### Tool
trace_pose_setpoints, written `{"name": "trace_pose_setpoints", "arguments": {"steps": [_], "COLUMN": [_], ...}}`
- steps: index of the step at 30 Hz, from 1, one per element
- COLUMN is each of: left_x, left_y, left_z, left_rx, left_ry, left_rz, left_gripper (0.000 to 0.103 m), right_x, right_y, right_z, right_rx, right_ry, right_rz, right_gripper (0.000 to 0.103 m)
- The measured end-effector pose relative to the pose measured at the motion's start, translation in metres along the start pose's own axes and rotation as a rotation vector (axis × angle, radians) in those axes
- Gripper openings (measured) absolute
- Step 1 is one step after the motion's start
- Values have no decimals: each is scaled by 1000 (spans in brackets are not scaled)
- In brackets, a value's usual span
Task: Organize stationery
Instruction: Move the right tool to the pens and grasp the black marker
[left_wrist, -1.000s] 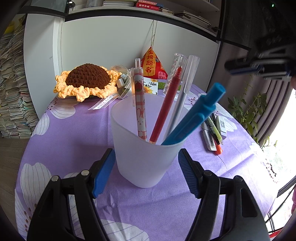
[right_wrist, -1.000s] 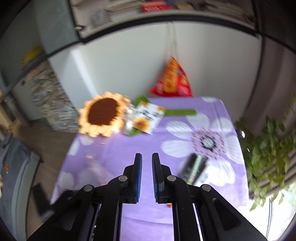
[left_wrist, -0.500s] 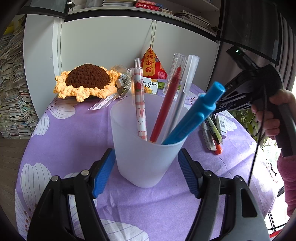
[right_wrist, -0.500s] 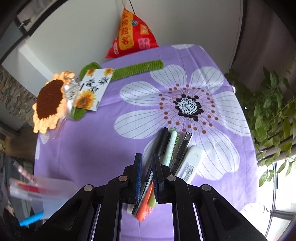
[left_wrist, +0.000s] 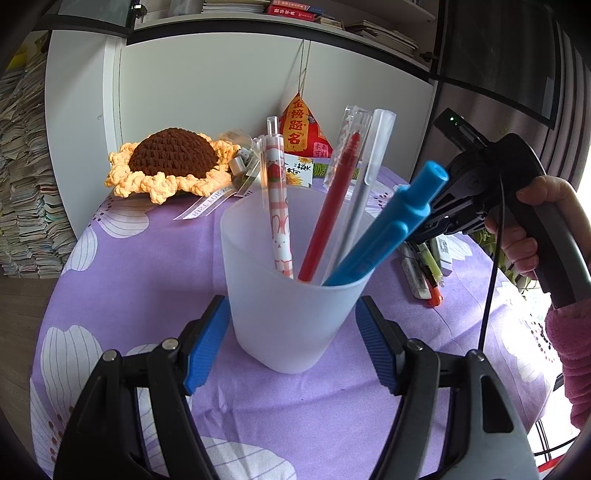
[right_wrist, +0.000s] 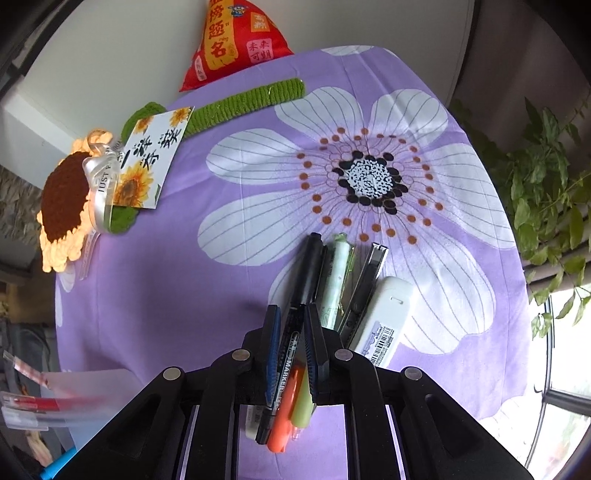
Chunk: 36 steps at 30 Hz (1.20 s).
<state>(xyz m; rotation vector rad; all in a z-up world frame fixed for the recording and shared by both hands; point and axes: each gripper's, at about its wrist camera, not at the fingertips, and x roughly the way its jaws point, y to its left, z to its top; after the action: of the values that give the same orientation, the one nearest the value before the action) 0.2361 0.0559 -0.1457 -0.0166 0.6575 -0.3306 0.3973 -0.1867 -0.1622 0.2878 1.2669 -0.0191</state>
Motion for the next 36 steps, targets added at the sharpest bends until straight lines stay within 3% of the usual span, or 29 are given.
{"name": "trace_pose_setpoints", "arguments": {"steps": [3,7,11,18,21,26,36], "left_x": [0,0,0,0,0,0,-1], "left_y": [-1,-1,-1,-1,-1,-1,-3], "left_z": [0,0,0,0,0,0,0], "left_rx": [0,0,0,0,0,0,-2], "left_ry": [0,1,1,1,1,1,5], "left_rz": [-1,0,0,-1,-1,-1,-2], "left_gripper": [69,69,69,69,69,69,69], "right_x": [6,9,11,21,25,13,-88], "right_y": [-4,-4,-3,9,19,19,43], "right_z": [3,11,24,44,44,39,-9], "right_rx": [38,68,91,36,-35,-19,-131], "right_ry": [11,6,7,-25,-41,-79,-295], "right_rz": [-4,-1,-16,-89,-158,-75,37], "right_gripper": [15,30,34,34,17,15,15]}}
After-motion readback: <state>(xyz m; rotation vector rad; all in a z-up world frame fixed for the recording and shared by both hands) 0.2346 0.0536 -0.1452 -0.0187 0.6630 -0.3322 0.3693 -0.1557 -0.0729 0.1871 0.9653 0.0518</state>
